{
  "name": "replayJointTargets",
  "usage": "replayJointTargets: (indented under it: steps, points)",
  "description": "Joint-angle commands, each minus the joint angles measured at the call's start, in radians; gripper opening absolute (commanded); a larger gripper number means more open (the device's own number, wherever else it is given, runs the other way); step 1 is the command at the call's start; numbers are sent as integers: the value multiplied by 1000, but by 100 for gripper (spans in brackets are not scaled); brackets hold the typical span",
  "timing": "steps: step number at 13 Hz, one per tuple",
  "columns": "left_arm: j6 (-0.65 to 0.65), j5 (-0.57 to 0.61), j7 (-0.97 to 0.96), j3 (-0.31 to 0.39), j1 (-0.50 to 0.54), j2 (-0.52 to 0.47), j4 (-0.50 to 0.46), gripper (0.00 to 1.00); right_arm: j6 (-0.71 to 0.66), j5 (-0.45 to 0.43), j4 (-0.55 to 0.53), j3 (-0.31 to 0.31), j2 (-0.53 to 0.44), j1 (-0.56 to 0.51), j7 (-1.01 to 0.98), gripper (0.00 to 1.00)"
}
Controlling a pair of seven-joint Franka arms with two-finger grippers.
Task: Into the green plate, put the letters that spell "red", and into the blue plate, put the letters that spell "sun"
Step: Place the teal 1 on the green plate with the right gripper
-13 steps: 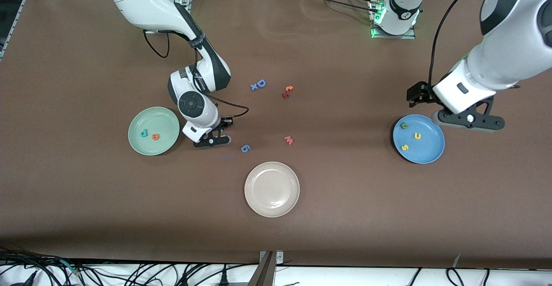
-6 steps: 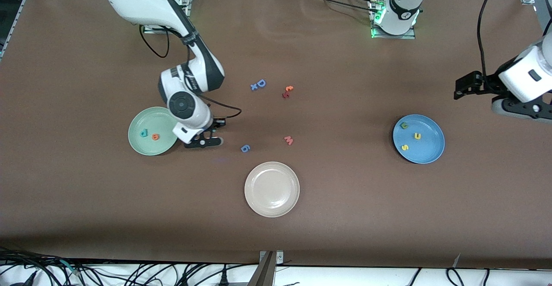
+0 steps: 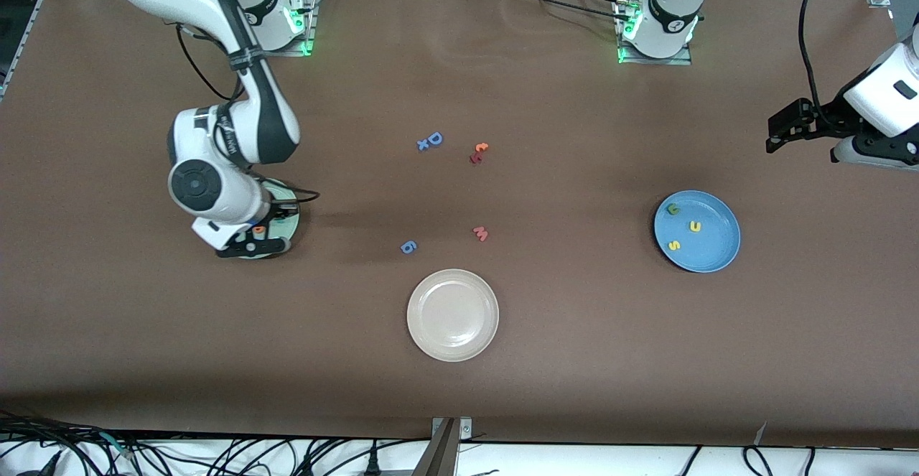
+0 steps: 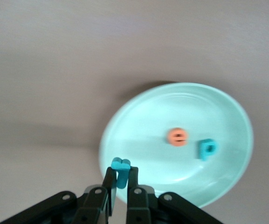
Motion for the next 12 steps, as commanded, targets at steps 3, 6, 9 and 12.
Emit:
replayJointTargets:
  steps: [3,6,9,12]
  points:
    - [5,-12,25,10,-14,-17,-19,100,56,9,-23,-4,84,-23,-40,1]
    - [4,-12,25,10,-14,-17,-19,100,75,11,-23,-4,95,-23,-38,67]
    - [4,-12,25,8,-17,-17,-19,100,44,9,1,-11,19,-23,-37,100]
    - [4,-12,27,10,-16,-18,-19,100,-51,8,82,-45,-102,-23,-31,100]
